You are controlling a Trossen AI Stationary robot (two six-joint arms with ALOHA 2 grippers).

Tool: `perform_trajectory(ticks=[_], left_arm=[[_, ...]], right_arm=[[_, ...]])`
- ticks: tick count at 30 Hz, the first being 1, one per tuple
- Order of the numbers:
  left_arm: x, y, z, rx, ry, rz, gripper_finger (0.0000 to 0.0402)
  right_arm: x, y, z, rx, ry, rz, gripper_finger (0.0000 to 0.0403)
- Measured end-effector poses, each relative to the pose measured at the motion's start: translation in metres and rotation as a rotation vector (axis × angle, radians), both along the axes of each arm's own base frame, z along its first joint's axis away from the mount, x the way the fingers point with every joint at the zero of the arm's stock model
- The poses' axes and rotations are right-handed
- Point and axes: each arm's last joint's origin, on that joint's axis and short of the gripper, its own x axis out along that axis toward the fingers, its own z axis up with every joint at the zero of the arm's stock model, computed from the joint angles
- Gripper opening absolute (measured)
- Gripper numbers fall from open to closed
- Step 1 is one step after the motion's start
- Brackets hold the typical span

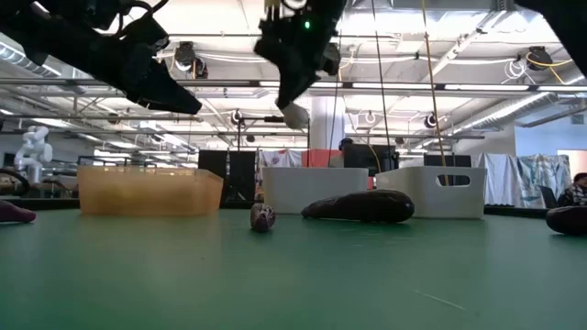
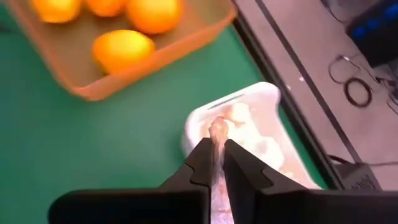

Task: Sort produce into baskets

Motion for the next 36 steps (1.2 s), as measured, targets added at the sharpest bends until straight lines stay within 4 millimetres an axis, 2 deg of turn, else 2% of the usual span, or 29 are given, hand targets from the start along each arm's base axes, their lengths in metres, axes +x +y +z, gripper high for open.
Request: perform_trajectory(ticks=[7, 13, 18, 22, 25, 30, 33, 36], left_arm=[[0.0, 0.0, 0.0, 0.009, 0.007, -0.004, 0.0301], [0.0, 0.0, 0.0, 0.02, 0.014, -0.013, 0.0301], [0.0, 0.0, -0.001, 0.02, 0.015, -0.016, 0.0301], [0.0, 0.0, -0.001, 0.02, 0.019, -0.016, 0.0301], [0.0, 0.0, -0.001, 0.02, 0.027, -0.017, 0.0301], [-0.001, 0.0, -0.003, 0.022, 0.042, -0.019, 0.0301], [-0.001, -0.001, -0.004, 0.016, 0.054, -0.03, 0.0301], [-0.002, -0.001, -0.005, 0.014, 0.063, -0.031, 0.0301]], right_arm=[[-0.005, -0.057, -0.013, -0.002, 0.013, -0.161, 0.0044], [-0.009, -0.08, -0.025, 0.02, 0.045, -0.216, 0.009], [-0.011, -0.083, -0.028, 0.062, 0.056, -0.208, 0.0143], [-0.01, -0.075, -0.029, 0.081, 0.064, -0.209, 0.0178], [-0.012, -0.062, -0.028, 0.176, 0.08, -0.177, 0.0197], [-0.012, -0.025, -0.031, 0.4, 0.133, -0.09, 0.0221], [-0.013, 0.0, -0.034, 0.427, 0.18, -0.073, 0.0234], [-0.014, 0.024, -0.046, 0.421, 0.246, -0.022, 0.0243]])
